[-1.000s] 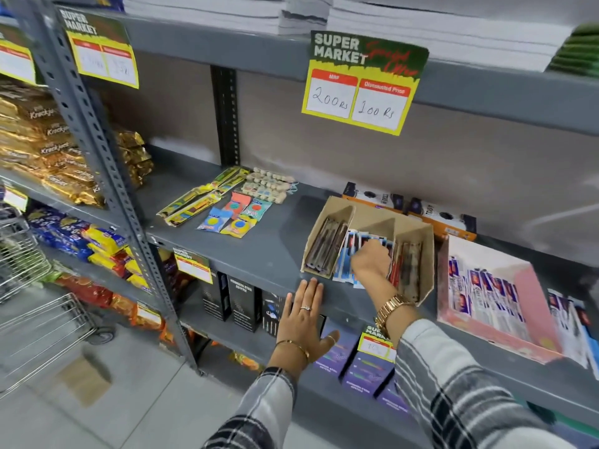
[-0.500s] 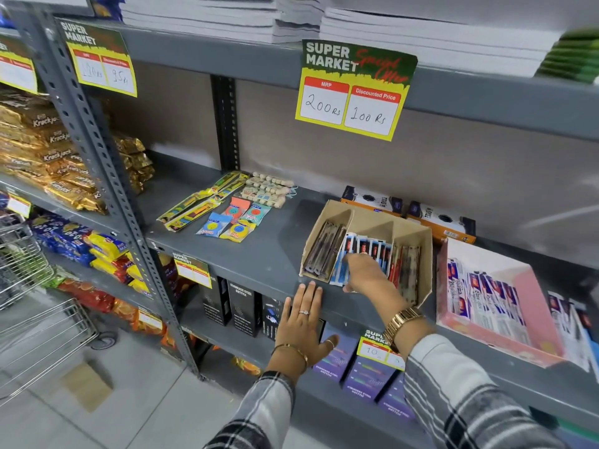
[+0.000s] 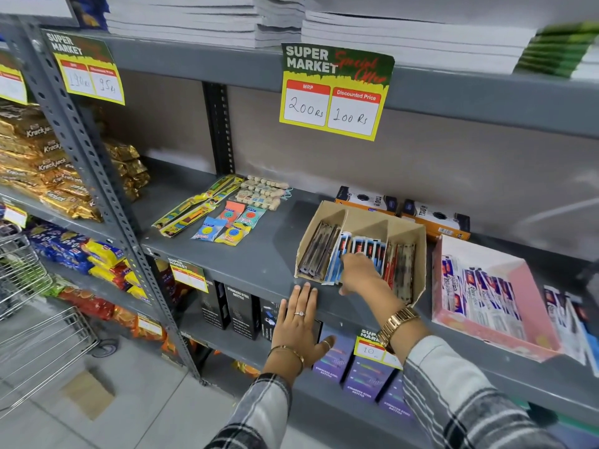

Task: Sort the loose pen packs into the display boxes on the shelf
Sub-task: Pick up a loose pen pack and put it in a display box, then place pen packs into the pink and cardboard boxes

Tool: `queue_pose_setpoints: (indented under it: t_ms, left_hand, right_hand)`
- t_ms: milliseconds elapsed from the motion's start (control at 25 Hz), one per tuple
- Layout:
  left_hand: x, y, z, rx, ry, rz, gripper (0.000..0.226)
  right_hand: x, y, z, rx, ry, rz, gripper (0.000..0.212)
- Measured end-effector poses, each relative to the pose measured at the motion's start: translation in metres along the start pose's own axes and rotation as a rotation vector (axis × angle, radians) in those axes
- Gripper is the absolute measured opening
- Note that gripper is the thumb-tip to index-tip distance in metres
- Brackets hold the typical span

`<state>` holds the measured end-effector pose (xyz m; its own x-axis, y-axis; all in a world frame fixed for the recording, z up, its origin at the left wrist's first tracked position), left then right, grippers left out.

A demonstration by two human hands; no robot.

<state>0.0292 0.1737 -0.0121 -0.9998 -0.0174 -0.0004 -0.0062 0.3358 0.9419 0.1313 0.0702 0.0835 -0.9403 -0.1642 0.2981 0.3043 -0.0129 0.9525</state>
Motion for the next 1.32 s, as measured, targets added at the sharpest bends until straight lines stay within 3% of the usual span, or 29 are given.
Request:
queue_pose_setpoints:
  t_ms: [120, 440, 560, 800, 1000, 1320]
  left_hand:
    - [-0.001, -0.001, 0.0, -0.009, 0.014, 0.017, 0.09]
    - [0.001, 0.001, 0.0, -0.068, 0.003, 0.0, 0.093]
    - [0.0, 0.005, -0.002, -0.043, -0.04, 0.081, 0.095]
    - [0.007, 0.016, -0.023, -0.147, 0.057, 0.098, 0.099]
    - [0.019, 0.016, -0.059, -0.125, -0.112, 0.153, 0.086]
    - [0.028, -0.011, -0.146, -0.136, -0.297, 0.195, 0.07]
  right_hand:
    - [0.001, -0.005, -0.004, 0.022, 0.013, 0.041, 0.062]
    - [0.008, -0.006, -0.007, -0.084, 0.057, -0.107, 0.056]
    - [0.02, 0.001, -0.007, -0.13, 0.082, -0.216, 0.055]
    - [0.066, 0.023, -0.035, -0.162, 0.04, -0.544, 0.046]
    - [0.096, 0.027, -0.083, -0.161, 0.085, -0.671, 0.038]
    - [0.14, 0.015, -0.187, -0.167, -0.143, -0.715, 0.042]
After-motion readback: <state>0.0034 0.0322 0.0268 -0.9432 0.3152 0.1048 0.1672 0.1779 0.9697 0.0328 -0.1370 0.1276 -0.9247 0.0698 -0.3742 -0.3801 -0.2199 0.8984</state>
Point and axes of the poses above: each hand's wrist, its own x-axis away from the middle knuckle, its own y-axis out of the back of the hand, z = x × y, the point moved 1 cm from there along -x, towards the middle knuckle, and after that the axes turned 4 degrees about x, right-handed, at the moved point
